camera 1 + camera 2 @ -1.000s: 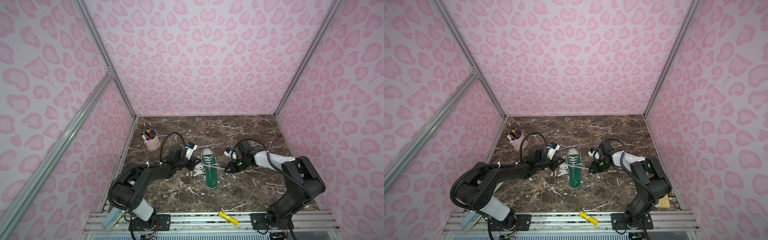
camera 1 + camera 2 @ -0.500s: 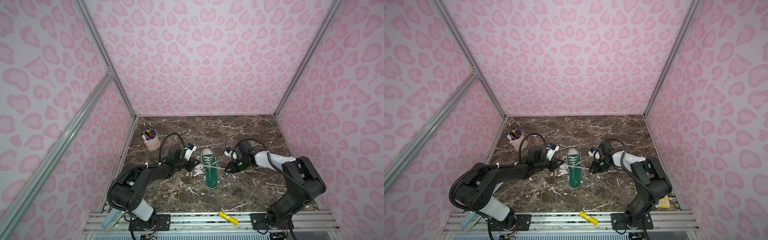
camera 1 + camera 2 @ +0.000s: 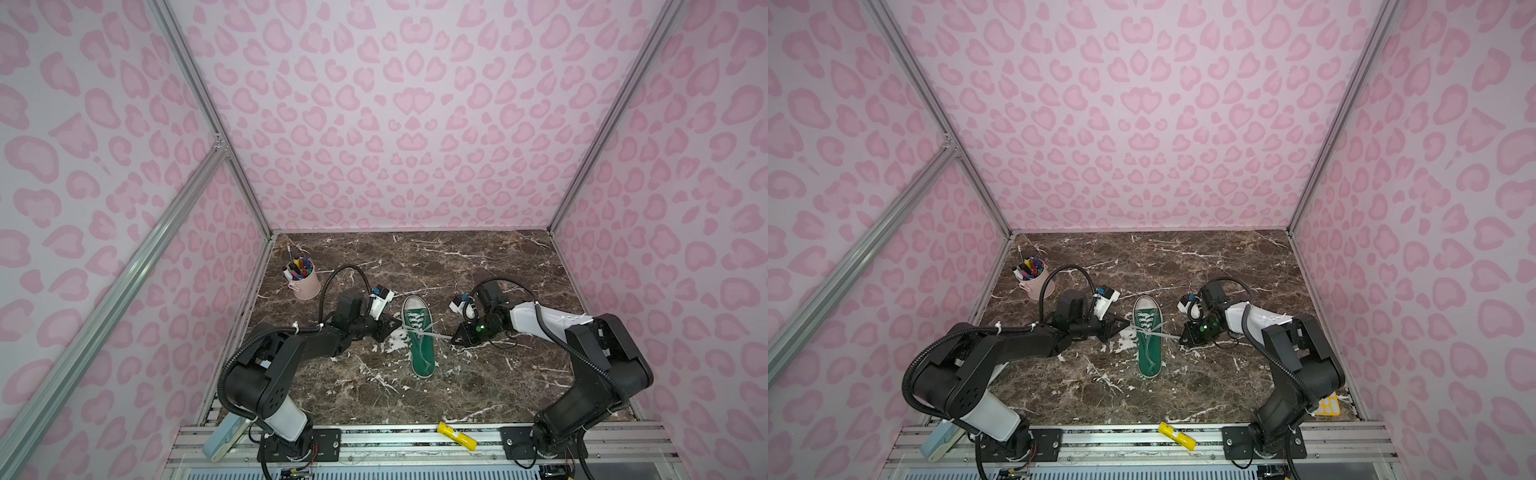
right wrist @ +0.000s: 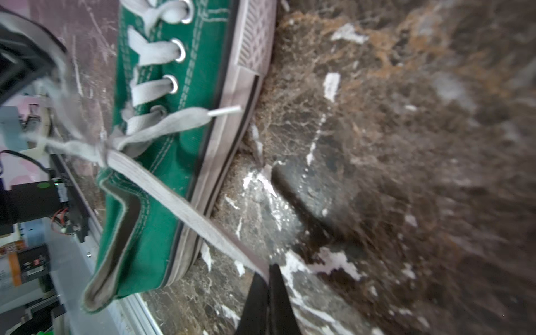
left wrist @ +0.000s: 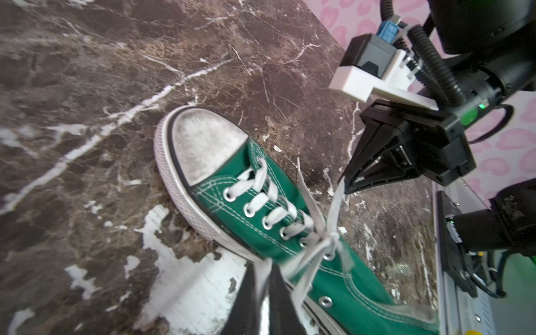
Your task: Tie the shoes
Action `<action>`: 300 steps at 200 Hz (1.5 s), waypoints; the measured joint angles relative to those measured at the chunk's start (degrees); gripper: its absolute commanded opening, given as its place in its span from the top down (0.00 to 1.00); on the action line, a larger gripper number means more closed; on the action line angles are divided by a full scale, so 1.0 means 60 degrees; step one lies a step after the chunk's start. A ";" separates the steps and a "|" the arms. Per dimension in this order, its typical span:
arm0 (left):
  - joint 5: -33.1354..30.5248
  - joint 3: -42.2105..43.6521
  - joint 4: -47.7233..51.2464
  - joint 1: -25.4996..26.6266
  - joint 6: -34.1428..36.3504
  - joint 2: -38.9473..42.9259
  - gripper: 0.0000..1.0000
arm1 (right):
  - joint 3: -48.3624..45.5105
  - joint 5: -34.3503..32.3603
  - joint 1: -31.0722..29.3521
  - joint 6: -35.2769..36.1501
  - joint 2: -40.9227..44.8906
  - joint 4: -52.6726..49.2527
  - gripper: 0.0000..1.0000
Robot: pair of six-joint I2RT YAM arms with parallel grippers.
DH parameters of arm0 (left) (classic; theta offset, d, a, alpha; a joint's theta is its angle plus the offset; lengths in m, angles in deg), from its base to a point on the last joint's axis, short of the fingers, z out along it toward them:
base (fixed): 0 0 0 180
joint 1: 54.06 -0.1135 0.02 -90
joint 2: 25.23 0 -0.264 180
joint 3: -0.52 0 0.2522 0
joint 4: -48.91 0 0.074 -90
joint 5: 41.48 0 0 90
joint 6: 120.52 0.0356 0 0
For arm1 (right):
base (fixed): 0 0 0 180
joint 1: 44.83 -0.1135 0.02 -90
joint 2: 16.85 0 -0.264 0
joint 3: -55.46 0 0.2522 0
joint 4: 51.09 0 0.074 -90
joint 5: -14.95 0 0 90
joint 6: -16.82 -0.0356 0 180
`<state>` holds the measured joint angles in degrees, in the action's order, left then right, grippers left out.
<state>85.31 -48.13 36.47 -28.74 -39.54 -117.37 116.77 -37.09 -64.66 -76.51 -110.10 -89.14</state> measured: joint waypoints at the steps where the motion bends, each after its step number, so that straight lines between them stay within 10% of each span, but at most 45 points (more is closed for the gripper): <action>1: 0.0004 -0.0015 0.0004 0.0007 0.0007 0.0011 0.56 | 0.0004 -0.0004 -0.0011 -0.0015 0.0015 -0.0004 0.66; 85: -0.0685 0.0484 0.0175 -0.0350 -0.0178 0.1202 0.30 | 0.0280 -0.0546 0.0073 0.0029 0.1461 -0.0382 0.54; 146: -0.0707 0.0007 0.1388 -0.0579 -0.0335 0.2320 0.41 | 0.0076 -0.0980 -0.0138 0.0907 0.2262 -0.0634 0.58; 198: -0.1031 -0.0062 0.2871 0.1104 -0.0554 0.2710 0.46 | -0.1075 -0.1177 -0.1224 0.0965 0.2889 0.1585 0.60; 300: -0.1530 -0.1453 0.3133 0.2299 -0.0984 0.0685 0.52 | -0.1643 -0.1504 -0.1588 0.0729 0.2936 0.3355 0.63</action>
<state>76.13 -56.85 55.27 -14.95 -45.44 -113.26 106.91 -46.12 -74.19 -72.14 -92.49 -69.01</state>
